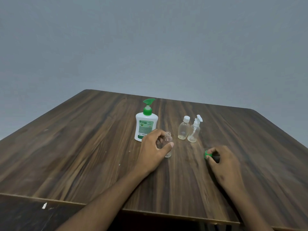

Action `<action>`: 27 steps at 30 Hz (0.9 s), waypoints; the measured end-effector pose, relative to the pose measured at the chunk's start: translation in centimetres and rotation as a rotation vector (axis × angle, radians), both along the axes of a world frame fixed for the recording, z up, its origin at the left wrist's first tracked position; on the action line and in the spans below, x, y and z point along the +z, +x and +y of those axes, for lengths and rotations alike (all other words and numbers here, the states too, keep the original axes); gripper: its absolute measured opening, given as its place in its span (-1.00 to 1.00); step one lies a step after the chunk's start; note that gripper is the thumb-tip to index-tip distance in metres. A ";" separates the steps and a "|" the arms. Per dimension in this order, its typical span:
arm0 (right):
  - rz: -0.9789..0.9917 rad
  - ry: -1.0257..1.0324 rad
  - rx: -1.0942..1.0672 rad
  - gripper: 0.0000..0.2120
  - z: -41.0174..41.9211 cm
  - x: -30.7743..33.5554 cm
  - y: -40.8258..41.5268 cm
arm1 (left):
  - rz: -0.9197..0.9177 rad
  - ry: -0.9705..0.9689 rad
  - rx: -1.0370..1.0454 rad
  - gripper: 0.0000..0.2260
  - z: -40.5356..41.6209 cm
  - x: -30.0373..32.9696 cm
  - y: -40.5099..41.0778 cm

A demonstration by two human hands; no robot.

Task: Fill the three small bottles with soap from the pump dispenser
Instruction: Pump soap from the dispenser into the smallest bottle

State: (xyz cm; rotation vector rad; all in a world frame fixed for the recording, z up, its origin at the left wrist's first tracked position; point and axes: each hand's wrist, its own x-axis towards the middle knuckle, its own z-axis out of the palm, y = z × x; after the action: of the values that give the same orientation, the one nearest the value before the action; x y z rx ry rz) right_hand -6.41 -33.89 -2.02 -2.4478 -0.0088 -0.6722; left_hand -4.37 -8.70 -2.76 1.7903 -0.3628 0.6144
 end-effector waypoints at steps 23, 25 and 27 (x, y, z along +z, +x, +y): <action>-0.091 -0.245 0.093 -0.48 21.4 12.9 6.4 | -0.295 0.016 0.409 -0.87 14.3 5.3 4.6; -0.076 -0.226 0.070 -0.53 22.1 12.8 6.8 | -0.290 0.024 0.386 -0.84 14.3 4.9 5.7; -0.080 -0.226 0.054 -0.59 22.3 12.3 7.3 | -0.284 0.028 0.370 -0.82 14.2 4.2 6.4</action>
State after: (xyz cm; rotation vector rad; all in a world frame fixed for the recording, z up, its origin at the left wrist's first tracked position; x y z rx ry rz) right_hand 0.85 -11.61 10.32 -2.6228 -0.1909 -0.7818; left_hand 2.07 5.49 1.46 1.8136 -0.2310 1.1352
